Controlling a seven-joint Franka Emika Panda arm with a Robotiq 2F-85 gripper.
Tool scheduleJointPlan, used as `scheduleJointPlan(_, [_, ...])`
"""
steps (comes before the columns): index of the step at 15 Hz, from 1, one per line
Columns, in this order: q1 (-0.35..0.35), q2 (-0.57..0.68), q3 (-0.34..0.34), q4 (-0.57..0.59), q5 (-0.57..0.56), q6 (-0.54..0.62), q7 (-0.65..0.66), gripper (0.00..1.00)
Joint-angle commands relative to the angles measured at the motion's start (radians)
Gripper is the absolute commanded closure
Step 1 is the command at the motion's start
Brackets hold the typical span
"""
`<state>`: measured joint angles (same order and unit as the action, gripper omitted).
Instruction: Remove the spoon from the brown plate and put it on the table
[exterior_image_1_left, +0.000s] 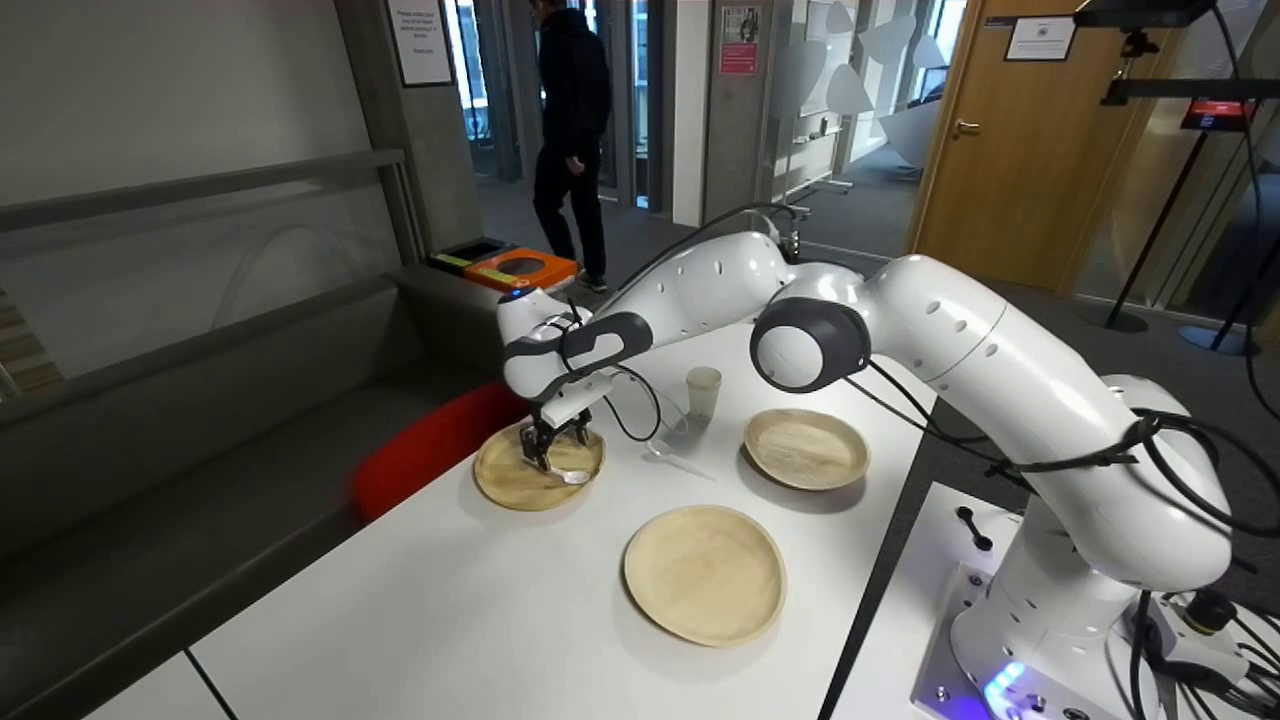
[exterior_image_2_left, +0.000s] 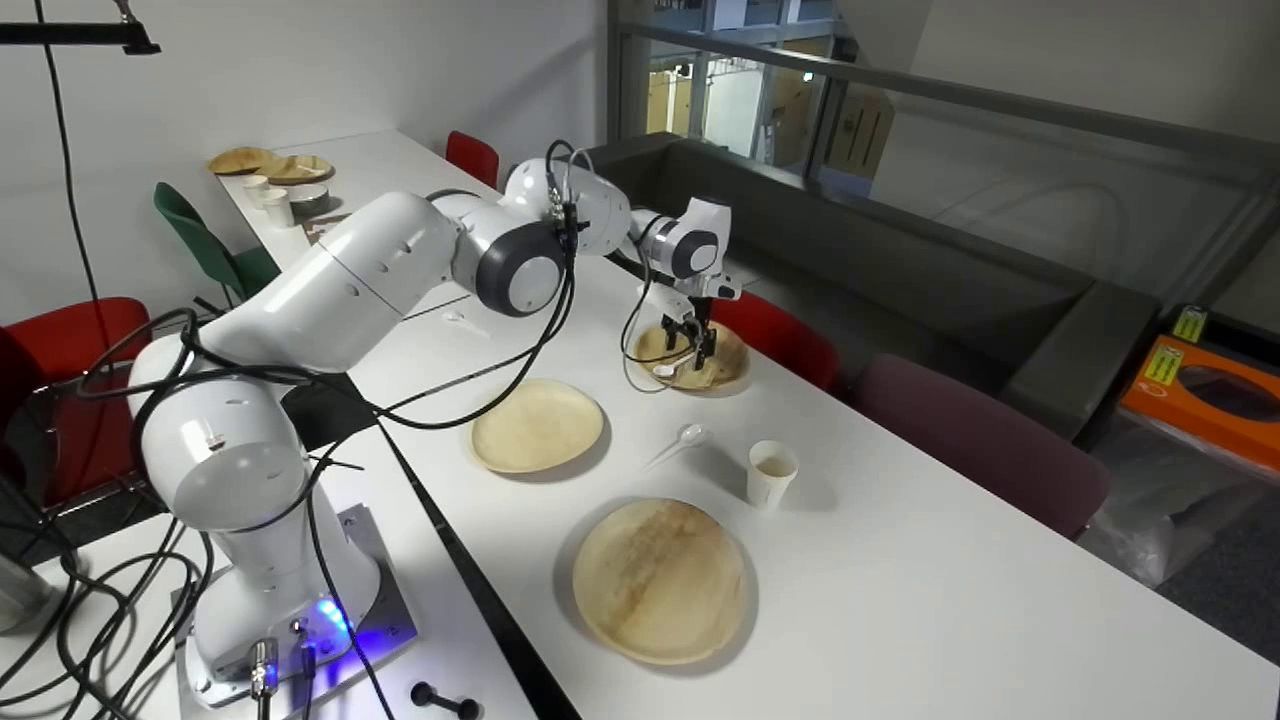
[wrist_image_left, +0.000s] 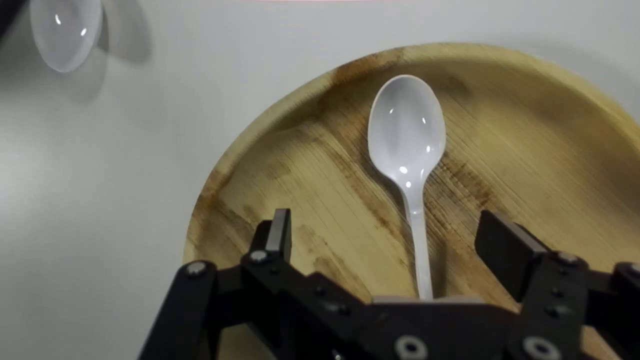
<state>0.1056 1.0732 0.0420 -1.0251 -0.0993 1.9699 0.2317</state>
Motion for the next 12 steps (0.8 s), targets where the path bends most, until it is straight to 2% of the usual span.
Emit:
scheduleJointPlan(1, [0.012,0.064,-0.016,0.112,0.026,-0.047,-0.032,0.00])
scheduleJointPlan(5, [0.016,0.106,-0.015,0.166,0.028,-0.058,-0.033,0.00])
scheduleJointPlan(6, [0.017,0.115,-0.014,0.178,0.028,-0.061,-0.034,0.23])
scheduleJointPlan(8, [0.019,0.127,-0.014,0.198,0.029,-0.065,-0.036,0.33])
scheduleJointPlan(10, [0.021,0.136,-0.014,0.211,0.030,-0.067,-0.035,0.48])
scheduleJointPlan(12, [0.021,0.141,-0.014,0.231,0.032,-0.078,-0.035,0.54])
